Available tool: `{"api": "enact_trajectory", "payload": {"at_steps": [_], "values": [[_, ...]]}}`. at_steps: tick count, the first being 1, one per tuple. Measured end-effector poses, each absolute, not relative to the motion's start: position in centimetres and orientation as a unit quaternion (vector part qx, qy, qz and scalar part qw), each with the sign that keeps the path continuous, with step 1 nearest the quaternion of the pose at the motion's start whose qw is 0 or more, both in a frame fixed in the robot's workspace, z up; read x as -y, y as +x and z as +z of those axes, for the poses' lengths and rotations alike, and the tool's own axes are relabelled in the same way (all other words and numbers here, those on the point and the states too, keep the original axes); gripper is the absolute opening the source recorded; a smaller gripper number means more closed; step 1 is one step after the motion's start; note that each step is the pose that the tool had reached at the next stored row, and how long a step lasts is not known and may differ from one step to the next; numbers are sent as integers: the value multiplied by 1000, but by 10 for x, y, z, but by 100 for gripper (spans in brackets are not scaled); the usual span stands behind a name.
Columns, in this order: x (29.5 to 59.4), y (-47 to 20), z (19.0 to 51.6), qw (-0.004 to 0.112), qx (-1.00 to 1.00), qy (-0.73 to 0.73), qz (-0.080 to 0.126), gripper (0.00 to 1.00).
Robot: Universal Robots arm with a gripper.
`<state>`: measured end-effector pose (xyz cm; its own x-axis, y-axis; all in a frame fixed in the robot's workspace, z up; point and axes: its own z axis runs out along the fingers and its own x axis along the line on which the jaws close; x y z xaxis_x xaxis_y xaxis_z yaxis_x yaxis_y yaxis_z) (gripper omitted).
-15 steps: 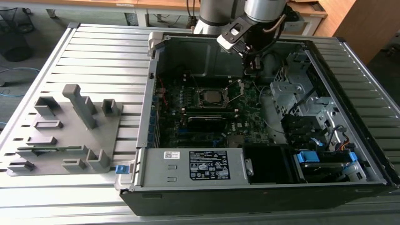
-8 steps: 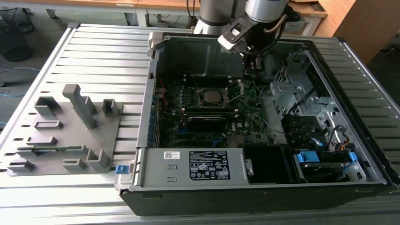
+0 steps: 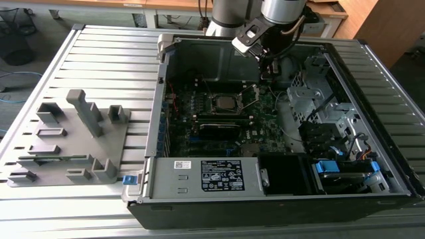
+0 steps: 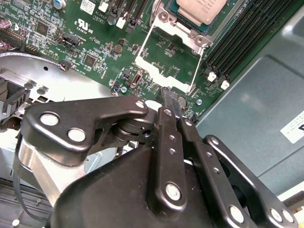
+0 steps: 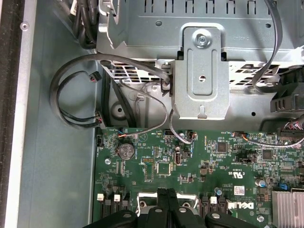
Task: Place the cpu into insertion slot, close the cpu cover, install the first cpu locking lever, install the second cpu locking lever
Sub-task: 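Close the cpu cover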
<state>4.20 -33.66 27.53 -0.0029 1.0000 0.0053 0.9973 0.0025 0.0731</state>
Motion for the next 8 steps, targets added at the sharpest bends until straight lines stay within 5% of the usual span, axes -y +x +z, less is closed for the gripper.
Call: {"api": "enact_trajectory", "payload": {"at_steps": [8], "values": [[337, 46, 275, 24, -708, 706, 28, 11]]}}
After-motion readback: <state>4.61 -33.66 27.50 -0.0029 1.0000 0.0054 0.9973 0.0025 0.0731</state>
